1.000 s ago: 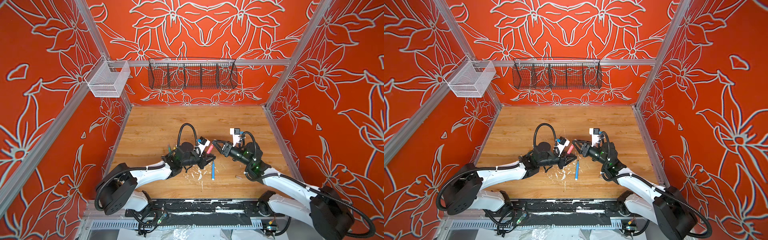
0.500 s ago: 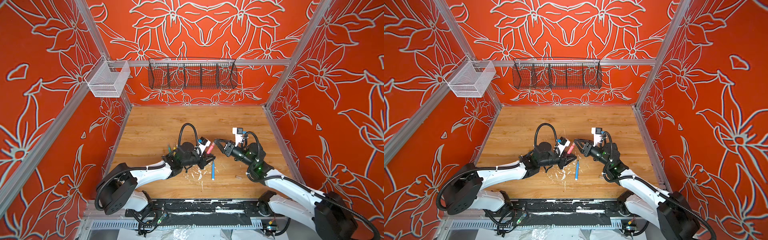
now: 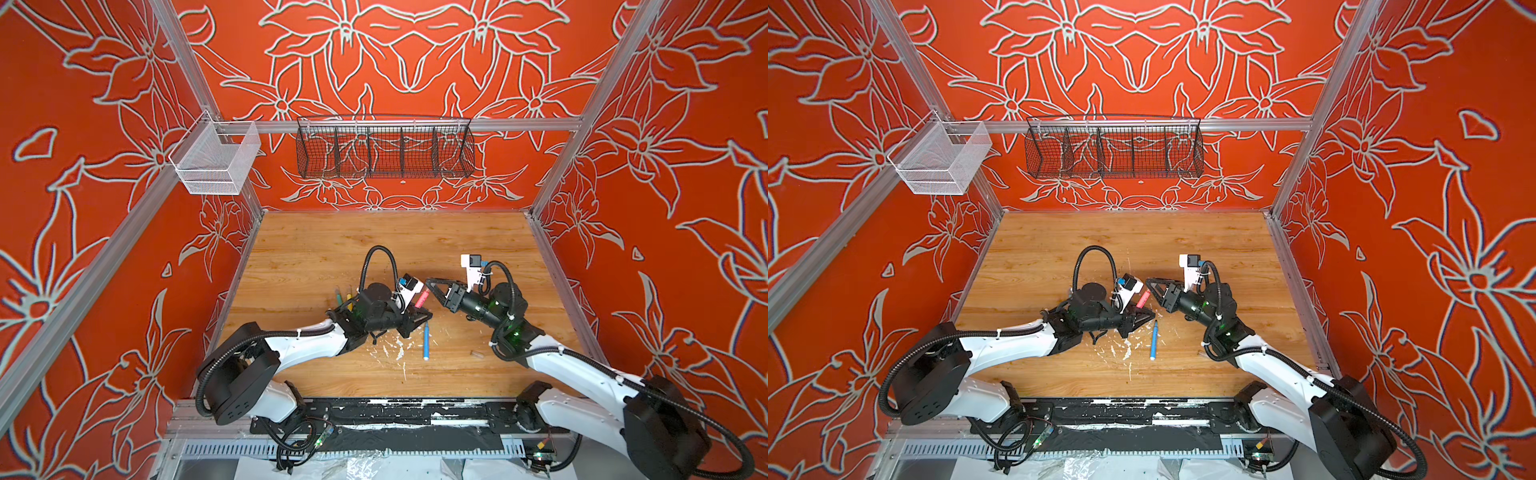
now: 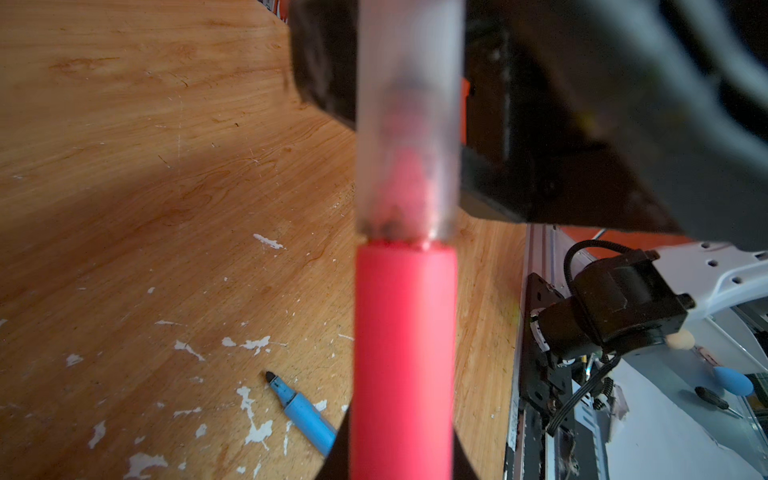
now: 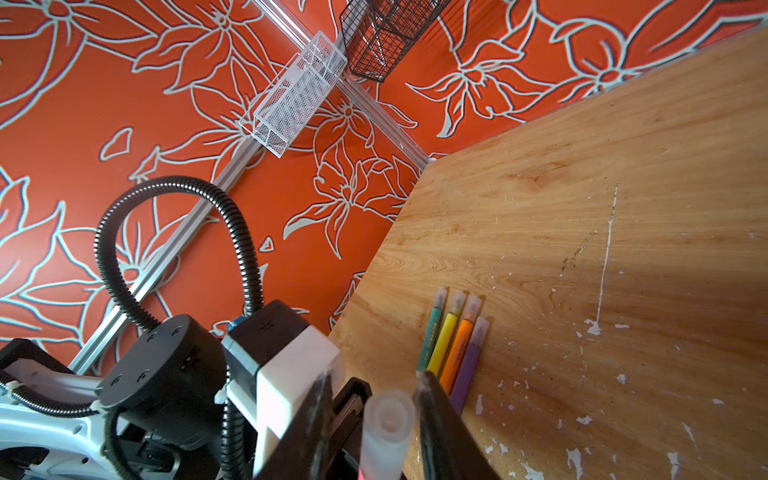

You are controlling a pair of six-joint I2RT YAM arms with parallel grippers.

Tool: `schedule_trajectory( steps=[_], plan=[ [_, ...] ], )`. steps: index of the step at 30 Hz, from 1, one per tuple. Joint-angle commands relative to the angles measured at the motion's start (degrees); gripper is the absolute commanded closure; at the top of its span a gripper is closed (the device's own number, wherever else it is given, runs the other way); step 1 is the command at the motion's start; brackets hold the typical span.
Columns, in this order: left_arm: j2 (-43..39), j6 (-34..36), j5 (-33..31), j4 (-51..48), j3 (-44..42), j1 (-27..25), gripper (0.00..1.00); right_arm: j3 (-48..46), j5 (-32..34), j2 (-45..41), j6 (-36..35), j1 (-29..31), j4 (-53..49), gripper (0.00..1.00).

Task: Insert the pens into the pen caps
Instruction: 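Hold the capped pink marker with both grippers pressing together, then open the right gripper off the cap and withdraw it while left holds marker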

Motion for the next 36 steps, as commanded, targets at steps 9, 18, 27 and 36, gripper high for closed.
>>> schedule_trajectory(
  steps=[9, 18, 27, 36],
  plan=[
    [1.4, 0.9, 0.8, 0.4, 1.8, -0.5, 1.0, 1.8, -1.2, 1.5, -0.3, -0.5, 1.5, 0.94],
    [0.3, 0.4, -10.4, 4.1, 4.4, 1.7, 1.0, 0.6, 0.3, 1.7, -0.5, 3.5, 3.3, 1.0],
    [-1.9, -5.0, -8.1, 4.1, 10.4, 7.8, 1.0, -3.7, 6.4, -5.1, -1.5, 12.9, -3.7, 1.0],
    [-5.5, -3.8, -9.1, 1.1, 13.0, 8.2, 1.0, -4.2, 7.2, -2.4, 0.0, 21.2, -0.8, 1.0]
  ],
)
